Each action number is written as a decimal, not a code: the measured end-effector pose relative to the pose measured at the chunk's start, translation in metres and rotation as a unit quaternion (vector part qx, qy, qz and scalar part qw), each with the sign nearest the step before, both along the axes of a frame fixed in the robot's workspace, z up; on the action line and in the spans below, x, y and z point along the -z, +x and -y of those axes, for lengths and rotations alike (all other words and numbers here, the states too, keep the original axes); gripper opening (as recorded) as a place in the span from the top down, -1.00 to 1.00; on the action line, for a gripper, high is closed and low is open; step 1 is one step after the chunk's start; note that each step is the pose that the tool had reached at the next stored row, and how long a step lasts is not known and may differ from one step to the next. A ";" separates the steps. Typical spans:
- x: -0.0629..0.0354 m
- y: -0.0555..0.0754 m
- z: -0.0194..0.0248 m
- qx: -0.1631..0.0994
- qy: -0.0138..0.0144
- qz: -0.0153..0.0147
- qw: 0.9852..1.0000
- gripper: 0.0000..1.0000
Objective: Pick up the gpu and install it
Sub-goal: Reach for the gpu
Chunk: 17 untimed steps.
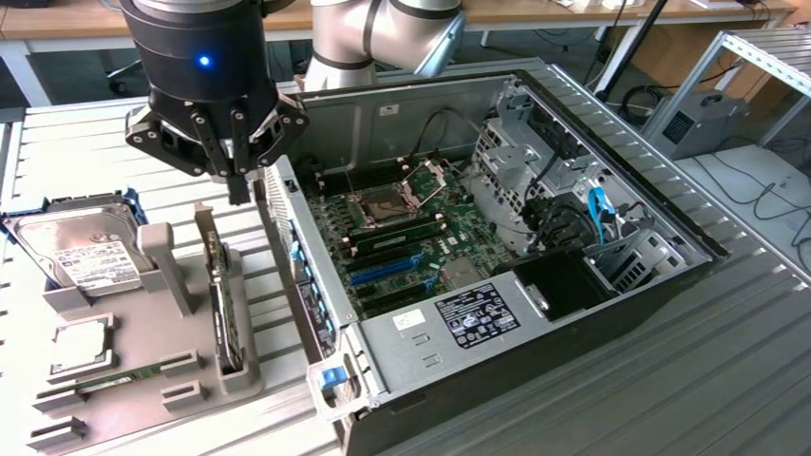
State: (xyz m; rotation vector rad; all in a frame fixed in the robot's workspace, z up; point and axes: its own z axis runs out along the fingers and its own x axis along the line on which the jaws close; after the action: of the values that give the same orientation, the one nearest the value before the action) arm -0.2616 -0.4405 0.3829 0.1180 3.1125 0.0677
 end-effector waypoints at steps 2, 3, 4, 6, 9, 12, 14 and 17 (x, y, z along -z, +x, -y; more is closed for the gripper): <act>0.0001 0.000 0.0006 0.000 0.000 0.000 1.000 0.79; 0.0002 0.000 0.0011 0.000 0.000 0.000 1.000 0.79; 0.0003 0.000 0.0016 0.000 0.000 0.000 1.000 0.79; 0.0004 0.000 0.0023 0.000 0.000 0.000 1.000 0.79; 0.0006 0.000 0.0030 0.000 0.000 0.000 1.000 0.79; 0.0008 0.000 0.0038 0.000 0.000 0.000 1.000 0.79; 0.0009 0.000 0.0043 0.000 0.000 0.000 1.000 0.79; 0.0011 0.000 0.0049 0.000 0.000 0.000 1.000 0.79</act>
State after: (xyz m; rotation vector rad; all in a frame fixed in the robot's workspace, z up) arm -0.2616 -0.4454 0.3818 0.1180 3.1125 0.0677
